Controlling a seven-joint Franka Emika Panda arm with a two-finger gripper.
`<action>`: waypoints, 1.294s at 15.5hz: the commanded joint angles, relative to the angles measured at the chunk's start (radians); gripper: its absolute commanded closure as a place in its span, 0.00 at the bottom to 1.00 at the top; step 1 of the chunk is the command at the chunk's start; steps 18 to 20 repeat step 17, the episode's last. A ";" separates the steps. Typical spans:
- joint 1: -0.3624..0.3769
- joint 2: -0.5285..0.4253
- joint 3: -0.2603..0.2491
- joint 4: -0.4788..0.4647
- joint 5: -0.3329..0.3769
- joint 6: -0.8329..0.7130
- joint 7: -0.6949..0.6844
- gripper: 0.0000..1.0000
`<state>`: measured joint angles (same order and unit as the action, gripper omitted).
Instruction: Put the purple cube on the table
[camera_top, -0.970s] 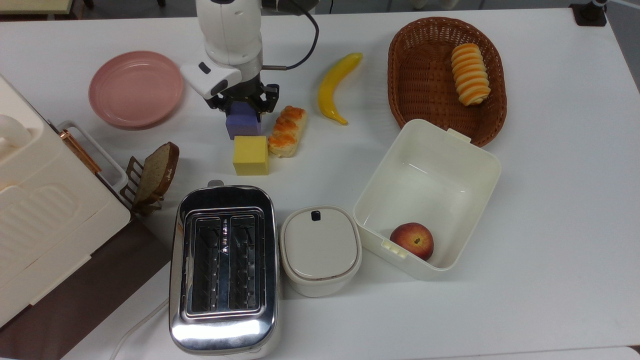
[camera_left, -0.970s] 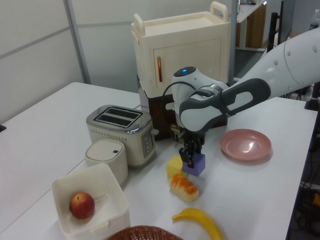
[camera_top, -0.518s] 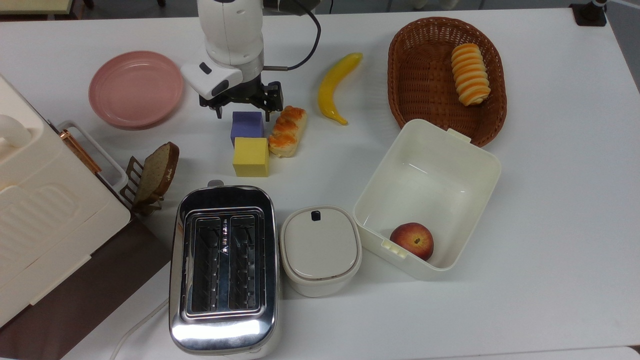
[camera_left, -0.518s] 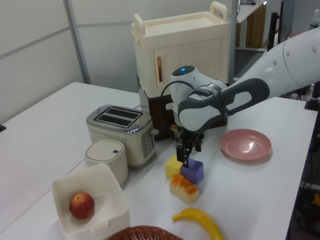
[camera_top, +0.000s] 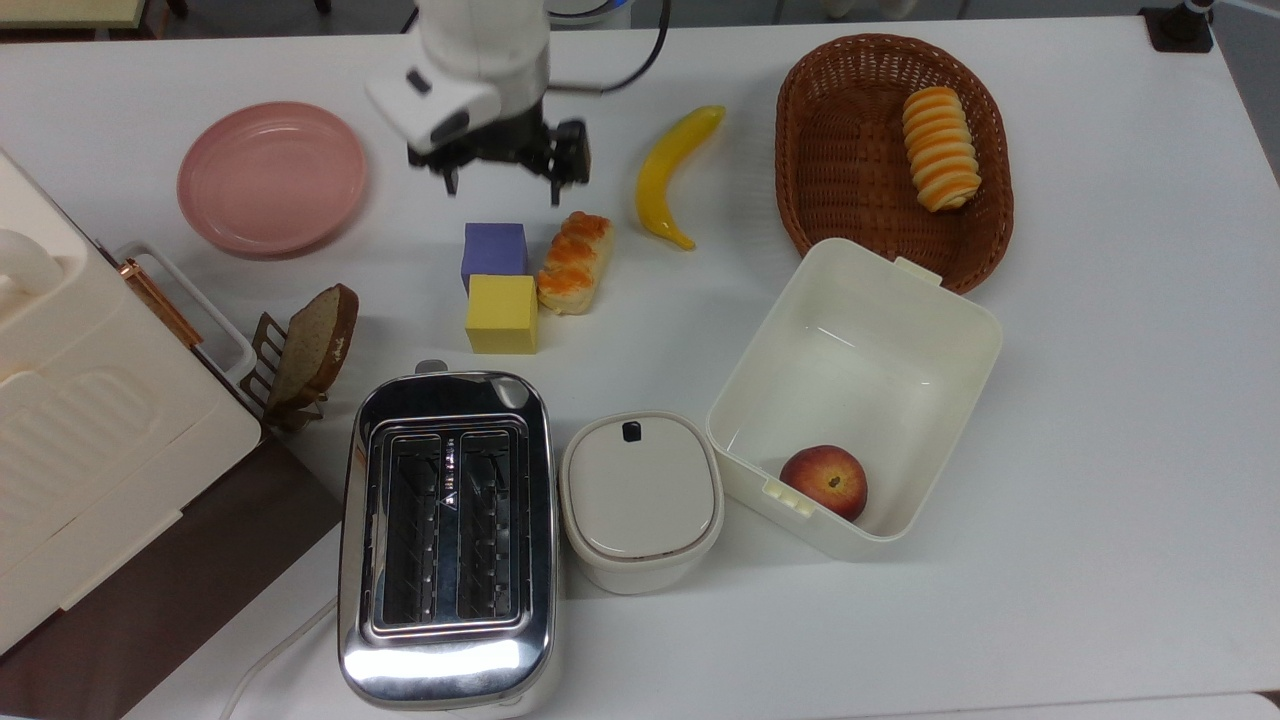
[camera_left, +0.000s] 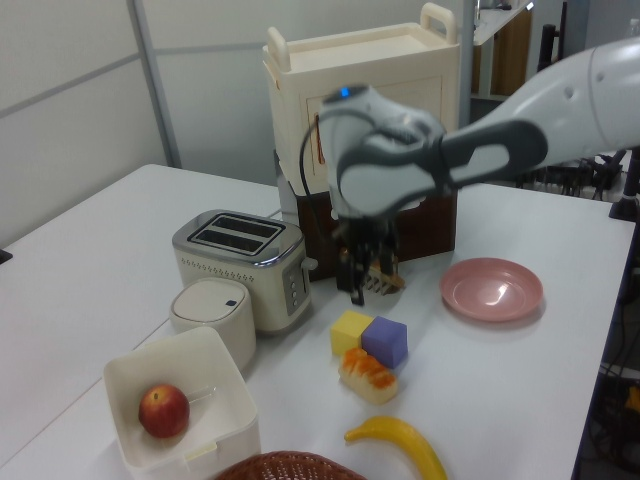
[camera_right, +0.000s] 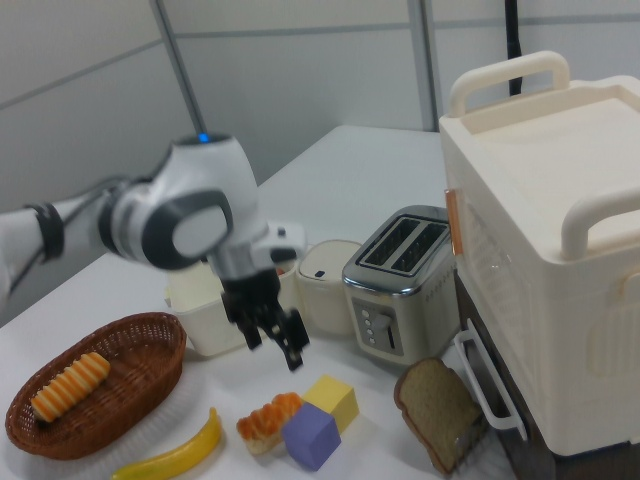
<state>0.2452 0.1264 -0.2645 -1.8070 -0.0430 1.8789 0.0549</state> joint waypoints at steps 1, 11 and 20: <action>-0.110 -0.024 0.123 0.158 -0.014 -0.168 0.037 0.00; -0.175 -0.071 0.168 0.222 0.063 -0.302 0.032 0.00; -0.175 -0.073 0.166 0.221 0.066 -0.302 0.032 0.00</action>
